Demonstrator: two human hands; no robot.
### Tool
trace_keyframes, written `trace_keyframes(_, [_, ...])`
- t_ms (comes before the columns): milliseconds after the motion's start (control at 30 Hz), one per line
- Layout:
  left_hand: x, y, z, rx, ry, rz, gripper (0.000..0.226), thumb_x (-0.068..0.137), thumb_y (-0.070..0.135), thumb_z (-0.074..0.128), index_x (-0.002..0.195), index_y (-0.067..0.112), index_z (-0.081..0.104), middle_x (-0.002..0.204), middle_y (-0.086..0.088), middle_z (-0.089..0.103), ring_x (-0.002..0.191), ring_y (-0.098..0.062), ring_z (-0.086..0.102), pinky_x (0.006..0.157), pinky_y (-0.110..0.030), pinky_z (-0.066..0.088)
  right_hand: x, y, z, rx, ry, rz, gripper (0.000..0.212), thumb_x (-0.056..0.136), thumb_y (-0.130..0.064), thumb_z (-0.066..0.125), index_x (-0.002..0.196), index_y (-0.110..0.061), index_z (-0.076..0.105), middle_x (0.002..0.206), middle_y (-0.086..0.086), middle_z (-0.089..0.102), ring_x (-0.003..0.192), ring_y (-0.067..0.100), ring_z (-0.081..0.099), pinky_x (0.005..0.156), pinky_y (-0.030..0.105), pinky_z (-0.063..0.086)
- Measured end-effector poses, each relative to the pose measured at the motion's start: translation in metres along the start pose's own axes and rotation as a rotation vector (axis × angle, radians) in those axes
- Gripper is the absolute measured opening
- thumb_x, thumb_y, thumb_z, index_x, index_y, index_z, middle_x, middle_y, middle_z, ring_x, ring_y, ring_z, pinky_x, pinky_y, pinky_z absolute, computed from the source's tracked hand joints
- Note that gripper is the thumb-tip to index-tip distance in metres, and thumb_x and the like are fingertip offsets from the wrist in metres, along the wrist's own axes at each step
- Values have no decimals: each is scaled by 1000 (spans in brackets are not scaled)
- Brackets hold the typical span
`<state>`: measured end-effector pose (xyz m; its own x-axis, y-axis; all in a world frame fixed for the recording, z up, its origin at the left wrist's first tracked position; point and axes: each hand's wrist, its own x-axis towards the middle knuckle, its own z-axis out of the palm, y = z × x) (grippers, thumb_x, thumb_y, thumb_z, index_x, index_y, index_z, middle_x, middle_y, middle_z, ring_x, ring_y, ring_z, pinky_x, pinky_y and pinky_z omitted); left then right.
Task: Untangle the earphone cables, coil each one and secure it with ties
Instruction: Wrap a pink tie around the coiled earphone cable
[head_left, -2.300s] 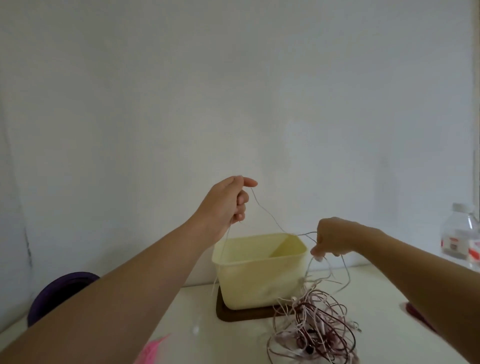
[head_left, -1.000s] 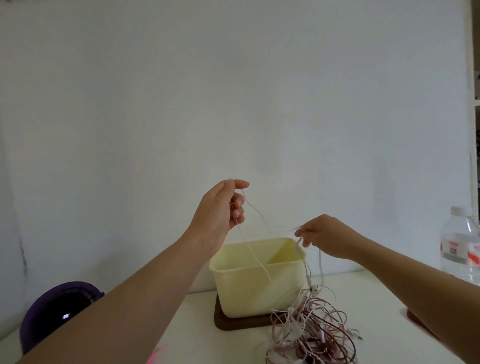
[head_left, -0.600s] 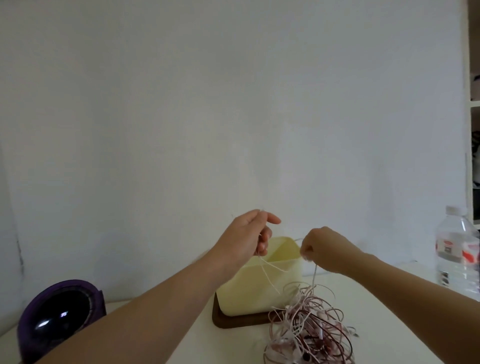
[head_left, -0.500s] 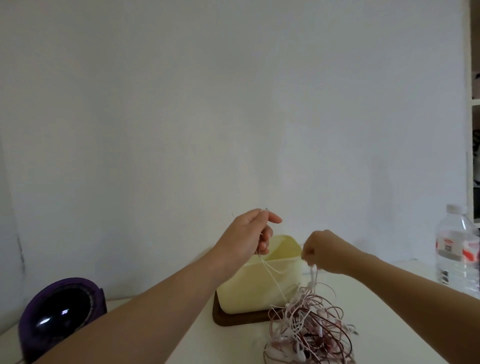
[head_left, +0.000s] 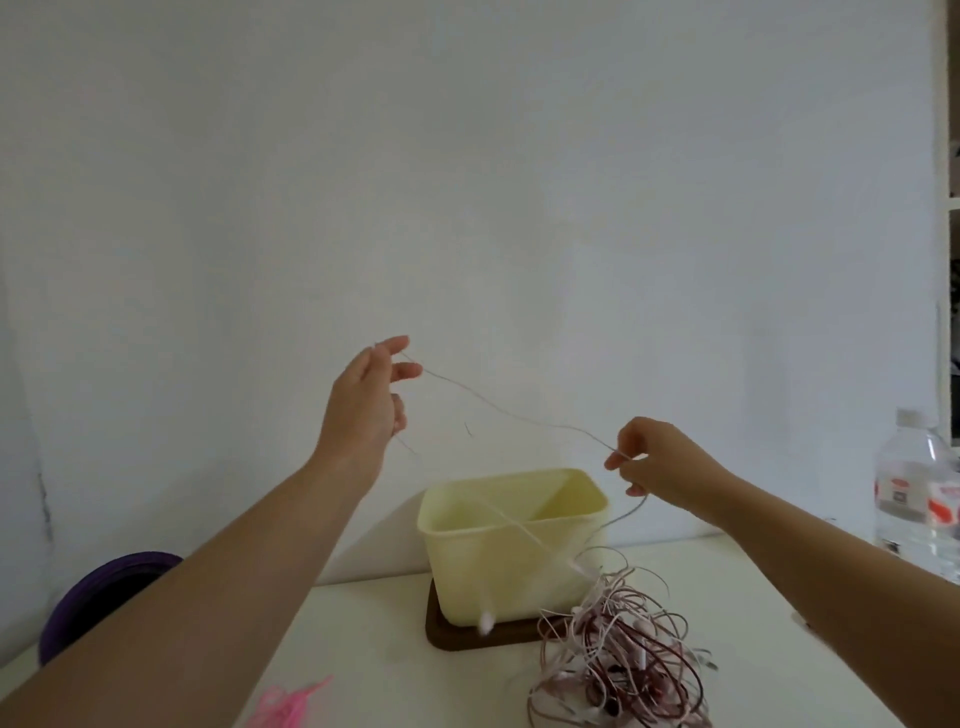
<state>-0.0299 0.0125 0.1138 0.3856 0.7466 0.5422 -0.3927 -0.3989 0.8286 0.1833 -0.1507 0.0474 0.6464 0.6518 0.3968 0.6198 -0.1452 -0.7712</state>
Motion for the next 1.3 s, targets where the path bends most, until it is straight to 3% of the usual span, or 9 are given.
trace_keyframes(233, [0,-15,-7,69,9,8,28,103,32,32,115,30,57,99,15,56,36,-4,32,47,-20,33,1,31,11,59,-38,319,11,95,-11,48,94,-5,57,75,8,66,57,16,52,55,24,46])
trace_keyframes(367, [6,-10,-13,-36,77,-21,30,103,33,29,125,34,49,114,9,60,35,-5,29,40,-15,30,-2,30,4,602,-38,516,32,102,-22,37,91,0,57,80,16,65,59,20,57,43,20,43])
trace_keyframes(467, [10,-11,-22,-19,94,-13,29,103,31,29,123,33,51,116,7,61,35,-5,28,40,-15,28,-1,12,-3,873,-29,513,41,104,-29,29,95,2,55,94,23,63,80,32,63,61,32,52])
trace_keyframes(600, [11,-15,-25,-3,96,-23,31,104,31,29,127,33,48,112,5,61,36,-4,28,40,-16,29,7,-19,-4,508,6,236,50,104,-34,25,92,-2,62,93,17,69,92,31,65,87,40,49])
trace_keyframes(733, [9,-18,-21,106,20,1,34,103,24,32,134,29,42,99,3,60,35,-3,31,40,-17,29,14,-62,-2,204,97,-172,48,103,-34,29,79,-12,65,82,4,70,86,23,66,72,18,43])
trace_keyframes(900, [2,-17,-7,282,-176,-16,50,96,19,48,142,32,30,99,0,58,44,-8,35,44,-20,33,19,-112,-5,-296,129,-574,46,102,-34,29,97,-11,68,99,-1,68,96,15,58,81,21,36])
trace_keyframes(1000, [-5,-13,1,343,-297,1,65,92,21,57,146,34,22,101,6,59,59,-21,47,59,-25,38,26,-138,-7,-546,254,-857,50,102,-32,25,92,-11,69,89,0,72,82,19,60,87,21,30])
trace_keyframes(1167, [-12,-6,17,307,-431,-2,82,86,31,65,148,35,11,120,8,59,50,0,48,59,-25,38,26,-164,-6,-606,262,-1019,49,100,-34,25,86,-13,67,79,-4,69,69,16,59,101,31,35])
trace_keyframes(1300, [-20,1,31,180,-543,-152,55,91,19,60,138,31,34,118,5,63,54,-4,45,53,-19,35,19,-170,2,-551,205,-1023,49,99,-39,23,89,-16,66,84,-6,68,79,16,60,99,34,37])
